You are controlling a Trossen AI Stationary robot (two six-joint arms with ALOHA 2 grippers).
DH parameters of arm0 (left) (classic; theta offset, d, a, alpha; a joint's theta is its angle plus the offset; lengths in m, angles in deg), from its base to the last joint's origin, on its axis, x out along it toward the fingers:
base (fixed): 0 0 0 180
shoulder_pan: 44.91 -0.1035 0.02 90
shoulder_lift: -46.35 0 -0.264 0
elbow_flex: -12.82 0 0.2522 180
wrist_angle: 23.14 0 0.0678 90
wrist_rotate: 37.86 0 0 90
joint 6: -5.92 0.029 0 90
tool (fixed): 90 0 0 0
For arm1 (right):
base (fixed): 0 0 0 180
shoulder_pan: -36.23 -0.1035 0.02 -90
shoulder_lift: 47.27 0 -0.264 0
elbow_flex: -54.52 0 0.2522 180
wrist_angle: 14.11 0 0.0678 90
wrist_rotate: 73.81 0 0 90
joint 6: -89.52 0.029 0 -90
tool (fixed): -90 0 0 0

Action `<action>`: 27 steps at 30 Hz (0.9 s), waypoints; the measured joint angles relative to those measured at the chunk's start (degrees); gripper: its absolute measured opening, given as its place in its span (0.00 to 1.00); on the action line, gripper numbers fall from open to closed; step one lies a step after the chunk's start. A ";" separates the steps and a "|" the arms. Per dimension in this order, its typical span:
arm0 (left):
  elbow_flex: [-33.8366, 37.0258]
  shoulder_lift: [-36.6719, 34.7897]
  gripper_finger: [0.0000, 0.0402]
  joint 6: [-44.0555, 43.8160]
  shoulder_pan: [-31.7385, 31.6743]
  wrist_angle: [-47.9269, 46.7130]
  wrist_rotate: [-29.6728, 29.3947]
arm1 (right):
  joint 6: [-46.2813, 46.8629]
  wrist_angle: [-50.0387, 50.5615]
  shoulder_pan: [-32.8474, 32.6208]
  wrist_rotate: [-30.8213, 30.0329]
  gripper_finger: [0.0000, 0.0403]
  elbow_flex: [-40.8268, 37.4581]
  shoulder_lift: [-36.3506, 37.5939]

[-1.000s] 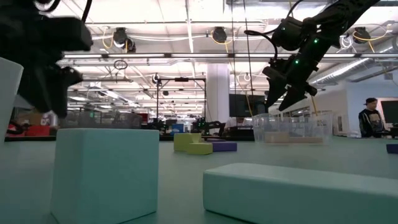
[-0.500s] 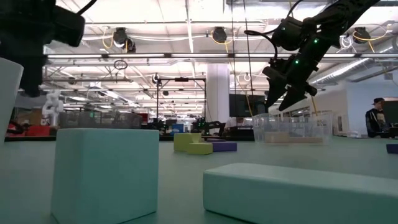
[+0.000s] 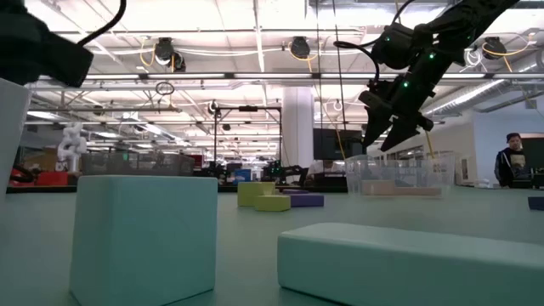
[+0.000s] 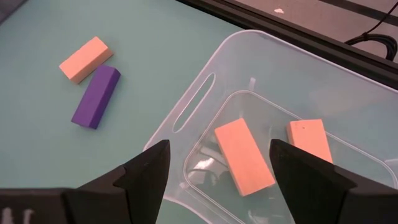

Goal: Sort & place blocks by color
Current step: Put the top light blue block into the gray bin

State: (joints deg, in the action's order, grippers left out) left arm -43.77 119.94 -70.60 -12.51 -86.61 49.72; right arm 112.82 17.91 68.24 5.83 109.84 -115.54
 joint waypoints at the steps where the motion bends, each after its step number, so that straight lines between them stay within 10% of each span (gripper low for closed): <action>1: 0.00 1.22 0.80 0.35 0.00 0.10 0.93 | 0.00 0.00 0.00 0.00 0.66 0.00 0.00; 16: -0.15 11.88 0.79 7.23 -0.41 0.96 2.97 | 0.00 0.00 -0.02 -0.02 0.66 0.00 0.00; 27: 0.00 12.19 0.33 10.05 -3.63 1.64 2.24 | 0.00 -0.02 -0.02 -0.02 0.66 0.00 0.00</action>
State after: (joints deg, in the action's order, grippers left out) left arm -43.77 132.13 -60.55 -16.15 -84.97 51.97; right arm 112.82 17.89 68.22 5.82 109.84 -115.54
